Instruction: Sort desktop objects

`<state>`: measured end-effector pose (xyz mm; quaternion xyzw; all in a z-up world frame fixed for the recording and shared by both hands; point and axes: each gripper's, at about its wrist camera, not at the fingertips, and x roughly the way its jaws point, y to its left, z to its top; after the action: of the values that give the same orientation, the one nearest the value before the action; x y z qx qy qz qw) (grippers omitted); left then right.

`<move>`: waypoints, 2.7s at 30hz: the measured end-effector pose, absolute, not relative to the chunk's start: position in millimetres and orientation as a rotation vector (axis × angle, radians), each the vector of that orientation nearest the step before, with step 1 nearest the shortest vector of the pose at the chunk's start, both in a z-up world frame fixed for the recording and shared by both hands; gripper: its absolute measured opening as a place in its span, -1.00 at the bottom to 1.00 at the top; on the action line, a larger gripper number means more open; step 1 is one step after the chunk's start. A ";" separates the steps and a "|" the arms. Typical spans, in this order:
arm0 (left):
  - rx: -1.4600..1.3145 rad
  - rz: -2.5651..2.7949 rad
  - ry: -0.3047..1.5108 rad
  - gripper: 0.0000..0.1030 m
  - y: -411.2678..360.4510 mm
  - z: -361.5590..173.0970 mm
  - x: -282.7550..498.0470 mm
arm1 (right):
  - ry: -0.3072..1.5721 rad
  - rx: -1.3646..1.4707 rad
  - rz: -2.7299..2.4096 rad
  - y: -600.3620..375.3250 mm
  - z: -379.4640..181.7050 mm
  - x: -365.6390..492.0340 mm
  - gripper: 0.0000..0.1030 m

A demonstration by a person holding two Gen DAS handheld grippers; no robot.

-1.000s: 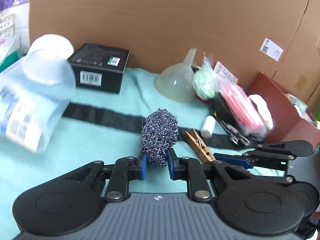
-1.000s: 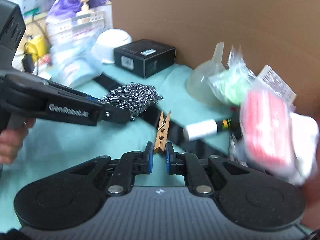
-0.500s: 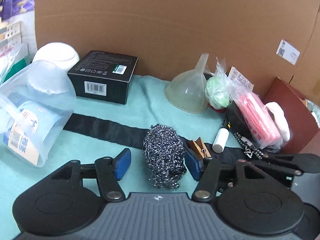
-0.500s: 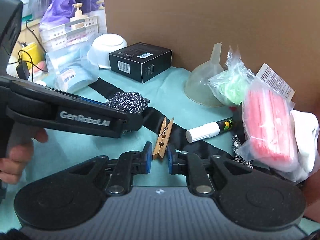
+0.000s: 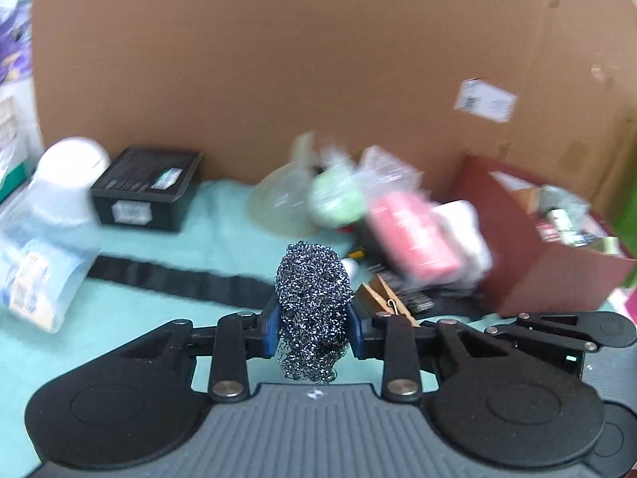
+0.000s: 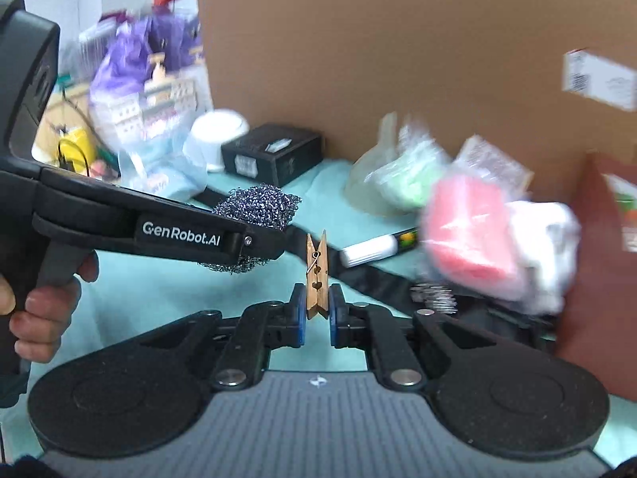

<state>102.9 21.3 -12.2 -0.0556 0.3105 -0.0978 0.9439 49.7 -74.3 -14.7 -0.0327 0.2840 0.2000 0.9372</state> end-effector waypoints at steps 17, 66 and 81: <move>-0.071 -0.587 0.516 -0.34 -172.6 48.0 136.3 | 0.285 0.049 -0.045 -260.5 63.2 -21.1 -0.82; 0.014 -0.485 0.509 0.88 -217.7 35.8 103.3 | 0.381 -0.027 -0.308 -305.8 48.5 -43.3 0.92; 0.038 -0.422 0.545 0.88 -205.3 31.8 53.1 | 0.429 -0.090 -0.316 -273.9 50.3 -81.1 0.92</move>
<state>53.1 -205.3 31.8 0.0187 0.2673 -0.2069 0.9409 -81.1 -273.9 50.3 -0.0445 0.2121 -0.1562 0.9637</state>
